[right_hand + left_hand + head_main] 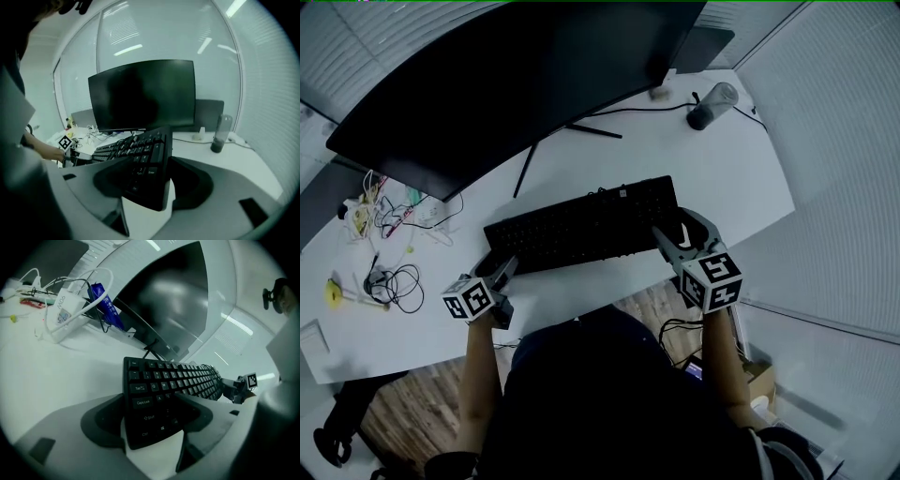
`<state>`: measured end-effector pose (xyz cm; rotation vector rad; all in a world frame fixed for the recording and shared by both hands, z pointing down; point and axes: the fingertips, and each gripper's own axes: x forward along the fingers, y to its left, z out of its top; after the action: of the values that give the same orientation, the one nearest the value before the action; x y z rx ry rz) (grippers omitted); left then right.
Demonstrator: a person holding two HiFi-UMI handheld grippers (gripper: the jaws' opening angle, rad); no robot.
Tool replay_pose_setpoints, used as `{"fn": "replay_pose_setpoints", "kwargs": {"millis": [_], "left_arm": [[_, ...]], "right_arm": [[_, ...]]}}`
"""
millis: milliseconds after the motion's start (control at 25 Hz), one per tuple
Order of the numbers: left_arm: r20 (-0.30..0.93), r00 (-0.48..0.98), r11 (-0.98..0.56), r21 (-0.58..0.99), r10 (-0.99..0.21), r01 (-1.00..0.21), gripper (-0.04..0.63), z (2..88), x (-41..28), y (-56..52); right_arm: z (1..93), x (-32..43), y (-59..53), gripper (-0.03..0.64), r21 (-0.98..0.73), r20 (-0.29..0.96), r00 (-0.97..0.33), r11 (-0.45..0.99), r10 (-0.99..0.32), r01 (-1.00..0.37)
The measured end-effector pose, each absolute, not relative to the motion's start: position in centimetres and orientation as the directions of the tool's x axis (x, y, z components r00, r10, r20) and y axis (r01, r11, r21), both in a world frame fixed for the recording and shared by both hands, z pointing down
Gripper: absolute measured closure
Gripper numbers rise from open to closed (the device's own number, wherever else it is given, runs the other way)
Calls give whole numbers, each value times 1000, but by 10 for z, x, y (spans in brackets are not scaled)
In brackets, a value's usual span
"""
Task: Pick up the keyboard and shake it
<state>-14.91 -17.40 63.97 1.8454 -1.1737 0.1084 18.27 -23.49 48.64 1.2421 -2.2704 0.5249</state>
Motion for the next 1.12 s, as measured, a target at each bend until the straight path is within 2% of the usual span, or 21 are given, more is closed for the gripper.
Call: {"fn": "replay_pose_setpoints", "kwargs": {"millis": [160,320,480,640,760,880,1000,1120], "left_arm": [[426,566,-142,698,-705,-702,279,632,-144,-182],[392,540,-167,674,-745,-719,279,605,-148,-189],[418,475,-212,536,-774,-817,279,558,-162,-196],[416,387,-269,316,-823,-910,279,483,-179,-201],[361,334,-293,166,-871,-942,281,424,-182,-204],[374,298,-300,55,-878,-952,281,409,-176,-207],[368,309,-268,158,-877,-950,281,430,-182,-203],[316,333,-225,331,-889,-916,281,458,-187,-199]], "right_arm": [[445,171,-239,356,10,551,-447,541,-705,-841],[430,170,-240,356,10,510,-452,530,-732,-848],[452,188,-239,356,-135,467,-496,496,-732,-858],[486,189,-231,356,-377,389,-569,438,-725,-816],[511,184,-222,356,-550,321,-616,388,-719,-739],[517,182,-218,356,-601,292,-625,370,-724,-709],[491,185,-223,356,-510,307,-607,412,-733,-755],[443,183,-234,356,-334,334,-576,478,-746,-813]]}}
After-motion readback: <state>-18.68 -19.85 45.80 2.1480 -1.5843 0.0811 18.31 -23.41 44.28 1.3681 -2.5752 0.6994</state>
